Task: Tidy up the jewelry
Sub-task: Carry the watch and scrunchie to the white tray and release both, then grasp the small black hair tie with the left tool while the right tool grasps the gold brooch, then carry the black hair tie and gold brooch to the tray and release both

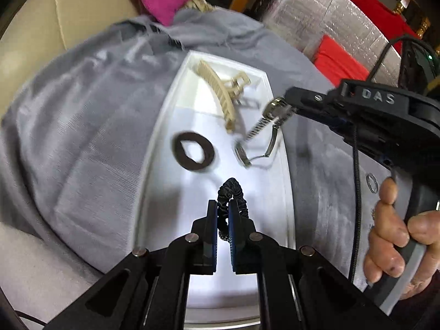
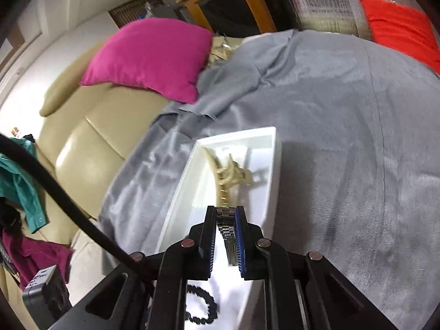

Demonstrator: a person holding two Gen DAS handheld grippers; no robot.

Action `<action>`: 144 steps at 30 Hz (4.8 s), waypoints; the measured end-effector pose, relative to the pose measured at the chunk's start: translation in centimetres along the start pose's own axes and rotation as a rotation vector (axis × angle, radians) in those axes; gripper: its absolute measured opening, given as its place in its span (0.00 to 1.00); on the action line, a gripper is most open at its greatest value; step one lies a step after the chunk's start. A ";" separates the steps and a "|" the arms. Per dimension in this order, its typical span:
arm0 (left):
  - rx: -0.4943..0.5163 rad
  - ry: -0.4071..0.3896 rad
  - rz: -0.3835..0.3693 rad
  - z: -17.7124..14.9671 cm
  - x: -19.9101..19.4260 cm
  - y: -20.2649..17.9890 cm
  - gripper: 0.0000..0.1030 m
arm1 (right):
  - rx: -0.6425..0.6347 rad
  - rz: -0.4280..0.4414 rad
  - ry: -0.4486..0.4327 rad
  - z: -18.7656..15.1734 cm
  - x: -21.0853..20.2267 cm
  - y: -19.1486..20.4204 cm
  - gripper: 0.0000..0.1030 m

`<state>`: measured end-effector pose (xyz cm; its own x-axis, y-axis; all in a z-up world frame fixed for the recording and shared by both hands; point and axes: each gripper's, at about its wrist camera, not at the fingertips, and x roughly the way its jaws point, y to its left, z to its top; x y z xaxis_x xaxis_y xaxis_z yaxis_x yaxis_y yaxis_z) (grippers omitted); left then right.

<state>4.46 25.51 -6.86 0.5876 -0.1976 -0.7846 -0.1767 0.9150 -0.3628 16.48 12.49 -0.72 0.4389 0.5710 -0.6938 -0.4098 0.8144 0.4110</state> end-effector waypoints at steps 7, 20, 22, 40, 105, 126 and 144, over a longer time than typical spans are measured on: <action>-0.003 0.032 -0.009 0.6 1.8 -0.4 0.07 | 0.029 0.007 0.074 0.0 2.1 -1.2 0.17; 0.088 -0.148 0.062 1.4 -0.9 -2.3 0.29 | 0.116 0.033 -0.051 -0.6 -6.0 -7.1 0.22; 0.122 -0.181 0.053 1.3 -1.5 -3.3 0.32 | 0.128 0.007 -0.064 -1.7 -8.7 -9.5 0.22; 0.520 -0.193 -0.127 -3.9 1.0 -21.0 0.43 | 0.517 -0.112 -0.221 -11.8 -24.3 -30.8 0.56; 0.620 0.113 -0.313 -7.8 9.3 -29.5 0.16 | 0.519 -0.072 -0.051 -12.0 -19.4 -32.0 0.56; 0.517 -0.033 -0.222 -4.3 3.1 -21.5 0.16 | 0.381 -0.451 -0.039 -10.2 -15.3 -28.2 0.28; 0.285 -0.198 -0.104 -1.5 -4.9 -9.1 0.16 | 0.271 -0.145 -0.208 -8.6 -16.5 -21.2 0.21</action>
<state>2.02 17.61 -0.41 0.7375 -0.2479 -0.6282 0.1029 0.9606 -0.2583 11.09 -15.11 -3.05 0.6416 0.4341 -0.6324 -0.1171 0.8703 0.4785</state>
